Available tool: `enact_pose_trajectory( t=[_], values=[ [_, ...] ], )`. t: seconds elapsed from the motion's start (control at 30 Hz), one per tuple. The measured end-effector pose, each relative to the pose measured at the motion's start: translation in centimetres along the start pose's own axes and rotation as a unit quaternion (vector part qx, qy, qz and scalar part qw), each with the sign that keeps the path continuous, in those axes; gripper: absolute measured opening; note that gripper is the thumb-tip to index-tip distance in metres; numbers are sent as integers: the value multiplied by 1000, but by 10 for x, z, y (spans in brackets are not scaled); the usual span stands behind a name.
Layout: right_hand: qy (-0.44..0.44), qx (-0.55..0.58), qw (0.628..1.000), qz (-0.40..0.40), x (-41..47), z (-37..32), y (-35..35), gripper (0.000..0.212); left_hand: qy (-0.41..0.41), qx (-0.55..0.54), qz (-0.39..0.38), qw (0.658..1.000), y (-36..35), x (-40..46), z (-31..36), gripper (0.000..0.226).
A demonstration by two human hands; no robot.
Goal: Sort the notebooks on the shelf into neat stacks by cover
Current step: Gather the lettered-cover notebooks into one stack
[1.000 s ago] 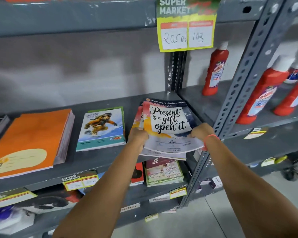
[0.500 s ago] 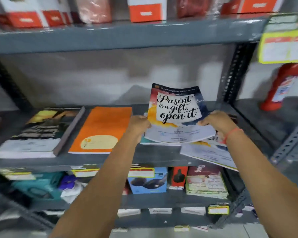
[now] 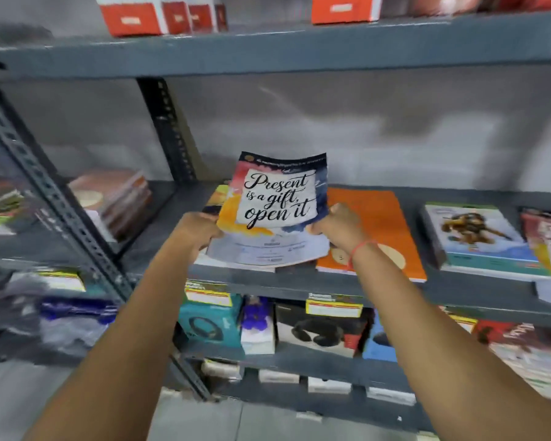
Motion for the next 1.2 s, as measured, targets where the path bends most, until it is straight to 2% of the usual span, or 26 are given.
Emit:
enact_pose_trajectory(
  t=[0.13, 0.27, 0.33, 0.4, 0.53, 0.63, 0.77, 0.9, 1.0, 1.07, 1.2],
  values=[
    [-34, 10, 999, 1, 16, 0, -64, 43, 19, 14, 35, 999, 46, 34, -31, 20],
    [-60, -9, 998, 19, 30, 10, -92, 43, 10, 26, 56, 998, 53, 61, -46, 22],
    [-83, -53, 995, 12, 34, 19, -103, 49, 13, 76, 90, 993, 57, 69, -52, 11],
    [-106, -105, 989, -13, 34, 28, -109, 62, 10, 137, 114, 984, 59, 76, -57, 17],
    [-108, -180, 977, -23, 36, 27, -104, 84, 0, 242, 93, 966, 54, 82, -56, 23],
    [-88, -223, 971, -24, 33, 17, -102, 82, 6, 332, 95, 939, 50, 82, -46, 22],
    [-24, -207, 978, 25, 28, 8, -88, 59, 4, 386, 136, 912, 41, 75, -33, 31],
    [8, -146, 984, 101, 22, 13, -30, 40, -66, 391, 141, 907, -17, 50, 4, 29],
    [9, -142, 977, 157, 16, 27, 32, 30, -146, 380, 118, 906, -92, 20, 43, 37],
    [-10, -155, 968, 195, 8, 46, 81, 32, -199, 363, 83, 906, -154, -10, 70, 39],
    [-51, -180, 949, 254, -20, 98, 190, 31, -253, 278, -37, 926, -284, -80, 107, 37]
  ],
)
Point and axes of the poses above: each hand's wrist, its own x-axis towards the middle knuckle, its own y-axis out of the back of the hand, z = x × y, the point moved 7 cm from there along x, towards the middle knuckle, and after that the axes turned 8 degrees about y, right-handed, at the moved point
